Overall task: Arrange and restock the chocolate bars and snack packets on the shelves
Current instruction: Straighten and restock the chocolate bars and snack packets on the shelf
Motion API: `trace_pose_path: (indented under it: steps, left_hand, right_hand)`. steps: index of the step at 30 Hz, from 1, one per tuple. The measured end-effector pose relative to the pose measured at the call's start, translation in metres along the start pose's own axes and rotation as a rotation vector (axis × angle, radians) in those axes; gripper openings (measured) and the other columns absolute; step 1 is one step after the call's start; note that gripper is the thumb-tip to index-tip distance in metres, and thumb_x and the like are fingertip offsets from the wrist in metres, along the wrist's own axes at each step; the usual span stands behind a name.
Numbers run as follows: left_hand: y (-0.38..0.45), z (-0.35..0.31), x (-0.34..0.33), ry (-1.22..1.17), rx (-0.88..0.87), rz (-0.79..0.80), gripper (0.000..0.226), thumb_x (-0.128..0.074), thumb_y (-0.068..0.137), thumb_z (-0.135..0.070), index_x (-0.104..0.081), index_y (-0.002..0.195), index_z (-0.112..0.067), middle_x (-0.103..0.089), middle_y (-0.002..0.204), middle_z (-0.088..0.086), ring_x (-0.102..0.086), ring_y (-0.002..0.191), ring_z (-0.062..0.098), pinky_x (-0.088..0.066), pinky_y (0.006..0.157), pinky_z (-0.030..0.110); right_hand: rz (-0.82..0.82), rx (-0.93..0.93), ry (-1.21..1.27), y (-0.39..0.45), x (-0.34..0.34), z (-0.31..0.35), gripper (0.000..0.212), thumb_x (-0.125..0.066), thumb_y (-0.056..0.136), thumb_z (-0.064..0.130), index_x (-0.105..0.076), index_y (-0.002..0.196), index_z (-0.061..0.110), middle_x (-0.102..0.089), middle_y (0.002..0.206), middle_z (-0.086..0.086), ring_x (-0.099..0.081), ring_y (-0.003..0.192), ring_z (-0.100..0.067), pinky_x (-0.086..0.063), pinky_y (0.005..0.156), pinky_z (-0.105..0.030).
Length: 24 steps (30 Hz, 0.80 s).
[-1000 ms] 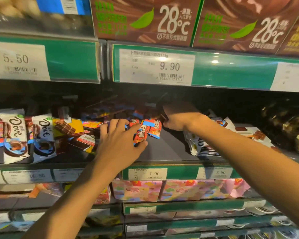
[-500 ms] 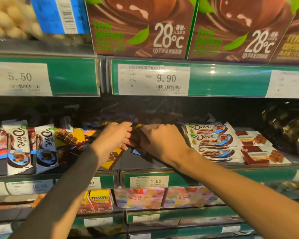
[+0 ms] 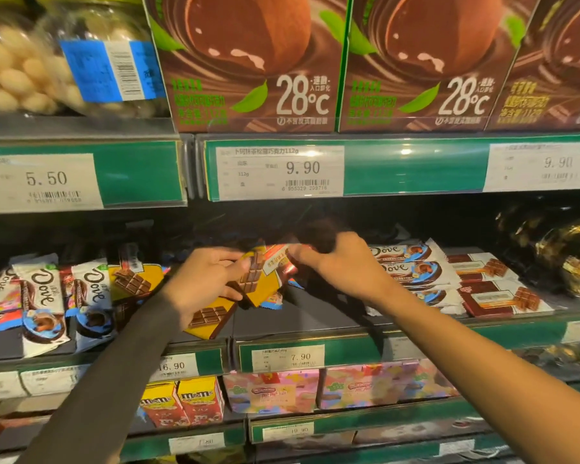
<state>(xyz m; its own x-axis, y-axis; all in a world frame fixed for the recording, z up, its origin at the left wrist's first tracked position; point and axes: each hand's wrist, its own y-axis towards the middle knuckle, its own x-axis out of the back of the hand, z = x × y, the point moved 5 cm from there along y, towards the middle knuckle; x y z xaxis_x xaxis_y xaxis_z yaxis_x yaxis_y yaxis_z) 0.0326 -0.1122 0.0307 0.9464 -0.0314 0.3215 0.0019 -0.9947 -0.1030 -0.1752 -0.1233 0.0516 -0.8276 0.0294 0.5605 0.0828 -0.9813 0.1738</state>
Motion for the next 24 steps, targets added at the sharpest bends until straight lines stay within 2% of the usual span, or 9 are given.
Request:
trace_pose_path:
  steps: [3, 7, 10, 12, 14, 16, 18, 21, 24]
  left_hand:
    - [-0.006, -0.006, -0.009, -0.035, -0.058, 0.067, 0.025, -0.058, 0.096, -0.014, -0.063, 0.120, -0.007, -0.075, 0.097, 0.004, -0.071, 0.084, 0.017, -0.058, 0.070, 0.033]
    - [-0.015, -0.020, -0.034, -0.192, -0.099, 0.129, 0.018, -0.055, 0.097, -0.015, -0.067, 0.109, -0.009, -0.076, 0.092, 0.008, -0.073, 0.080, 0.020, -0.059, 0.068, 0.028]
    - [-0.019, -0.031, -0.060, -0.289, -0.102, 0.161, 0.021, -0.057, 0.096, -0.016, -0.068, 0.109, -0.004, -0.075, 0.095, 0.013, -0.073, 0.085, 0.024, -0.061, 0.071, 0.029]
    - [-0.022, -0.039, -0.079, -0.312, -0.111, 0.174, 0.022, -0.059, 0.094, -0.016, -0.068, 0.109, -0.003, -0.075, 0.095, 0.014, -0.073, 0.086, 0.025, -0.061, 0.072, 0.030]
    - [-0.025, -0.047, -0.093, -0.300, -0.127, 0.144, 0.020, -0.063, 0.092, -0.019, -0.070, 0.106, -0.006, -0.075, 0.092, 0.012, -0.073, 0.082, 0.025, -0.061, 0.071, 0.031]
    - [-0.026, -0.053, -0.102, -0.277, -0.141, 0.074, 0.015, -0.065, 0.091, -0.020, -0.070, 0.103, -0.011, -0.075, 0.085, 0.010, -0.072, 0.077, 0.024, -0.062, 0.068, 0.032]
    - [-0.026, -0.057, -0.108, -0.196, -0.183, 0.005, 0.009, -0.065, 0.092, -0.021, -0.069, 0.099, -0.019, -0.074, 0.084, 0.005, -0.071, 0.078, 0.021, -0.060, 0.067, 0.031]
    - [-0.027, -0.060, -0.115, -0.064, -0.285, -0.062, 0.006, -0.063, 0.093, -0.021, -0.068, 0.097, -0.021, -0.072, 0.087, -0.001, -0.067, 0.080, 0.013, -0.054, 0.069, 0.025]
    - [-0.027, -0.057, -0.126, 0.011, -0.363, -0.087, 0.005, -0.064, 0.092, -0.015, -0.067, 0.096, -0.018, -0.070, 0.089, -0.005, -0.065, 0.077, 0.000, -0.049, 0.065, 0.010]
  right_hand:
    - [0.166, -0.188, 0.441, -0.007, -0.004, 0.002, 0.012, -0.072, 0.089, 0.018, -0.068, 0.096, 0.010, -0.076, 0.092, -0.010, -0.075, 0.083, -0.023, -0.061, 0.069, -0.029]
    - [0.067, -0.279, 0.681, -0.017, 0.010, -0.001, 0.018, -0.073, 0.085, 0.006, -0.068, 0.098, -0.006, -0.075, 0.095, -0.020, -0.074, 0.086, -0.028, -0.061, 0.073, -0.034]
    - [0.042, -0.330, 0.814, -0.024, 0.021, -0.012, 0.013, -0.070, 0.087, 0.006, -0.071, 0.092, -0.006, -0.074, 0.096, -0.020, -0.071, 0.086, -0.029, -0.060, 0.083, -0.041]
    - [0.019, -0.345, 0.802, -0.029, 0.030, -0.021, 0.021, -0.069, 0.089, 0.009, -0.070, 0.099, -0.009, -0.072, 0.102, -0.024, -0.068, 0.090, -0.033, -0.056, 0.091, -0.047]
    - [-0.055, -0.354, 0.755, -0.034, 0.049, -0.030, 0.026, -0.068, 0.090, 0.010, -0.066, 0.102, -0.014, -0.072, 0.098, -0.025, -0.067, 0.087, -0.033, -0.057, 0.081, -0.042]
    - [-0.126, -0.345, 0.708, -0.039, 0.074, -0.036, 0.016, -0.066, 0.092, 0.009, -0.068, 0.088, -0.006, -0.070, 0.086, -0.018, -0.065, 0.079, -0.029, -0.055, 0.072, -0.037]
    - [-0.177, -0.328, 0.646, -0.046, 0.103, -0.040, 0.012, -0.065, 0.093, 0.009, -0.067, 0.084, 0.002, -0.069, 0.081, -0.013, -0.065, 0.076, -0.025, -0.056, 0.075, -0.041]
    - [-0.211, -0.289, 0.549, -0.054, 0.147, -0.050, 0.008, -0.063, 0.094, 0.010, -0.067, 0.097, 0.004, -0.071, 0.088, -0.013, -0.069, 0.082, -0.028, -0.056, 0.086, -0.049]
    - [-0.233, -0.286, 0.391, -0.061, 0.189, -0.063, 0.011, -0.061, 0.096, 0.011, -0.066, 0.102, 0.004, -0.071, 0.095, -0.022, -0.068, 0.086, -0.031, -0.053, 0.088, -0.055]
